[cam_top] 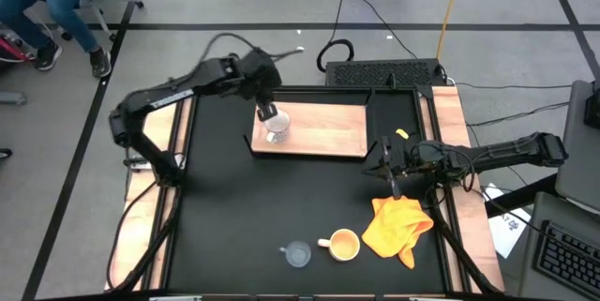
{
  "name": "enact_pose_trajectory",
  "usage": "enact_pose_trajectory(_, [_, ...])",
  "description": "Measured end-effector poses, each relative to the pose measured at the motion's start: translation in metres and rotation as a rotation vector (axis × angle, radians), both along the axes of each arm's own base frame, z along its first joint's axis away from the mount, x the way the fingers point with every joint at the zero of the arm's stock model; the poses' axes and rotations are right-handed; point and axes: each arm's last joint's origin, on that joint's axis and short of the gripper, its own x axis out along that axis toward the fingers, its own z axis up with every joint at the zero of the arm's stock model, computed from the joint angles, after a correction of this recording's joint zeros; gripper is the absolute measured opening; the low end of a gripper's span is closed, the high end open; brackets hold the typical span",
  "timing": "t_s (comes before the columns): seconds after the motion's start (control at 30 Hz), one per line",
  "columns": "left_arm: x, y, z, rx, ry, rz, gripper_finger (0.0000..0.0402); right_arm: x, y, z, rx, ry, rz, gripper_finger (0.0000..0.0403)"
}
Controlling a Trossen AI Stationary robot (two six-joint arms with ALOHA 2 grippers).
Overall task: Stack small to large cups/mugs on shelf
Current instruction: Put the orange mug on the shelf
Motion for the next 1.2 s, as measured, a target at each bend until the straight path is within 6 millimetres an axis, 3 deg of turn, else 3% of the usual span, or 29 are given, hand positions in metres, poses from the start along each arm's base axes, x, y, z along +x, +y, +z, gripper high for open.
enact_pose_trajectory(0.1, [-0.025,-0.013,0.025,0.004,-0.055,0.02,0.0091,0.0,0.0,0.0,0.0,0.003,0.0,0.0])
enact_pose_trajectory(0.23, [-0.06,-0.033,0.043,-0.015,-0.116,0.009,0.0015,0.0,0.0,-0.001,-0.001,0.005,0.0,0.0])
enact_pose_trajectory(0.4, [-0.096,-0.065,0.044,0.006,-0.2,0.0,0.0003,0.0,0.0,-0.001,-0.003,0.006,0.0,0.0])
enact_pose_trajectory(0.57, [-0.125,-0.091,0.028,0.006,-0.348,-0.024,0.0002,0.0,0.0,-0.001,-0.005,0.005,0.0,0.0])
enact_pose_trajectory(0.77, [-0.144,-0.111,-0.006,0.014,-0.534,-0.089,0.0001,0.0,0.0,-0.001,-0.007,0.005,0.001,0.0])
enact_pose_trajectory(1.2, [-0.145,-0.124,-0.08,0.0,-0.692,-0.144,0.0,0.0,0.0,0.0,-0.007,0.004,0.001,0.0])
